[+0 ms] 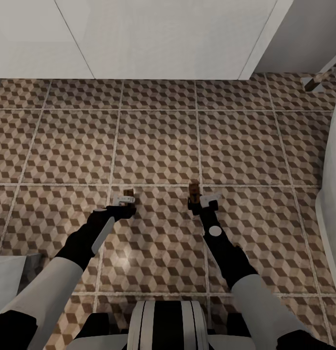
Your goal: Take the four mousetraps from the cabinet in the bathroom and place them on the bathroom floor. Make sure all four end up on the same floor surface, and ensure that at least two of them are either under or directly next to the same bathroom sink.
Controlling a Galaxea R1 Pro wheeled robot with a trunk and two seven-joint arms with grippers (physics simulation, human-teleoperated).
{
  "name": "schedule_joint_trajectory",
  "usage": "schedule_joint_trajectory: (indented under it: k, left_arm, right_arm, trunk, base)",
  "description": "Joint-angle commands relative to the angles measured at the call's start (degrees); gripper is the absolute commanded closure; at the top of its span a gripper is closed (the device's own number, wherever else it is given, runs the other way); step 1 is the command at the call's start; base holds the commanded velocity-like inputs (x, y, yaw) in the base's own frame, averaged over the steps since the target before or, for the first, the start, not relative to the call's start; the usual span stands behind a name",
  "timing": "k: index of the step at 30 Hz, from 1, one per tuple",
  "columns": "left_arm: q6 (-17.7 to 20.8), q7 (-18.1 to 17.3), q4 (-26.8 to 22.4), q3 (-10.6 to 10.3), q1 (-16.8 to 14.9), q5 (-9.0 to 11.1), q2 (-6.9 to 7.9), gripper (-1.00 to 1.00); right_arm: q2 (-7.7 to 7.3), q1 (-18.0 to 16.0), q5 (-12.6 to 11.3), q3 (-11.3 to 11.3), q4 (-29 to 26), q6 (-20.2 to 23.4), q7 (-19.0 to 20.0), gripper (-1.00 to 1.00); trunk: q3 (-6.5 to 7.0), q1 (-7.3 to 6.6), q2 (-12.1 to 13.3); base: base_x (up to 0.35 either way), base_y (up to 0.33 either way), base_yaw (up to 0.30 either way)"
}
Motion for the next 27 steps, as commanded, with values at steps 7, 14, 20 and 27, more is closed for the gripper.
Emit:
schedule_joint_trajectory:
  k: [7, 14, 20, 27]
  left_arm:
    - [3.52, 0.63, 0.59, -0.14, -4.15, 0.44, -0.12, 1.00]
    - [7.11, 0.78, 3.57, -0.12, -11.91, 0.44, -0.08, 1.00]
    - [7.96, 0.94, 8.58, 0.03, -18.03, 0.44, -0.02, 1.00]
    - [7.64, -2.59, 5.25, 0.15, -19.01, 0.70, 3.04, 1.00]
  right_arm:
    - [0.18, -7.29, 0.18, 0.10, 0.30, 6.25, -0.11, 1.00]
    - [1.29, -12.12, 0.17, 0.29, 0.75, 10.42, -0.11, 1.00]
    - [2.91, -12.65, 1.88, 0.34, 0.94, 10.92, -0.11, 1.00]
    - [3.07, -12.70, 2.75, 0.58, 0.83, 10.50, -0.11, 1.00]
  trunk:
    - [-0.03, -0.01, -0.01]
    - [-0.03, -0.01, -0.01]
    - [-0.03, -0.01, -0.01]
    - [-0.03, -0.01, -0.01]
  base:
    - [0.000, 0.000, 0.000]
    - [0.000, 0.000, 0.000]
    - [0.000, 0.000, 0.000]
    - [0.000, 0.000, 0.000]
